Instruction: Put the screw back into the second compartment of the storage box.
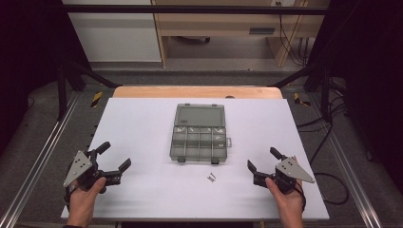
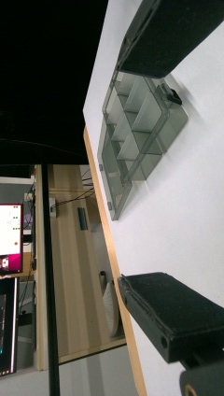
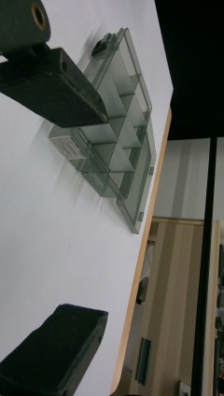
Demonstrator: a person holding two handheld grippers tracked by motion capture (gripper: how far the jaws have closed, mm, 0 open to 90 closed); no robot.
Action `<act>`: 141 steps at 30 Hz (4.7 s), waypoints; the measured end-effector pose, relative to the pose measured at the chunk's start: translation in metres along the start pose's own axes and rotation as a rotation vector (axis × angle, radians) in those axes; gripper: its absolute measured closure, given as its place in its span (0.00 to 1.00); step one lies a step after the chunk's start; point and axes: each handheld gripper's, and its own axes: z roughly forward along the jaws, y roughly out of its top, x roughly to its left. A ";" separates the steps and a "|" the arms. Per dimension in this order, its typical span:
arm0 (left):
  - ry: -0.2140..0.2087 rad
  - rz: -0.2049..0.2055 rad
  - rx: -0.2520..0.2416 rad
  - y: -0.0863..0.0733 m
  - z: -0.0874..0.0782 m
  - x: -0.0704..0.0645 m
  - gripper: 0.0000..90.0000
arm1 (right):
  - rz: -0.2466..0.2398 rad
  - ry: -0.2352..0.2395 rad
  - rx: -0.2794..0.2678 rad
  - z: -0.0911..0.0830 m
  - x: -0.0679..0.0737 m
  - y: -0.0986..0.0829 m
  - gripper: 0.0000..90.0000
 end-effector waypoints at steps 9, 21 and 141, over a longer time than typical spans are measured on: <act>0.007 0.007 0.020 -0.002 0.001 0.000 0.00 | 0.009 0.015 0.091 0.004 0.007 0.001 0.09; 0.015 0.003 0.032 -0.003 -0.001 0.000 0.00 | -0.224 0.189 0.404 0.015 0.038 0.050 0.05; 0.043 0.016 0.043 -0.003 -0.003 0.007 0.01 | -0.326 0.424 1.018 0.137 0.109 0.036 0.90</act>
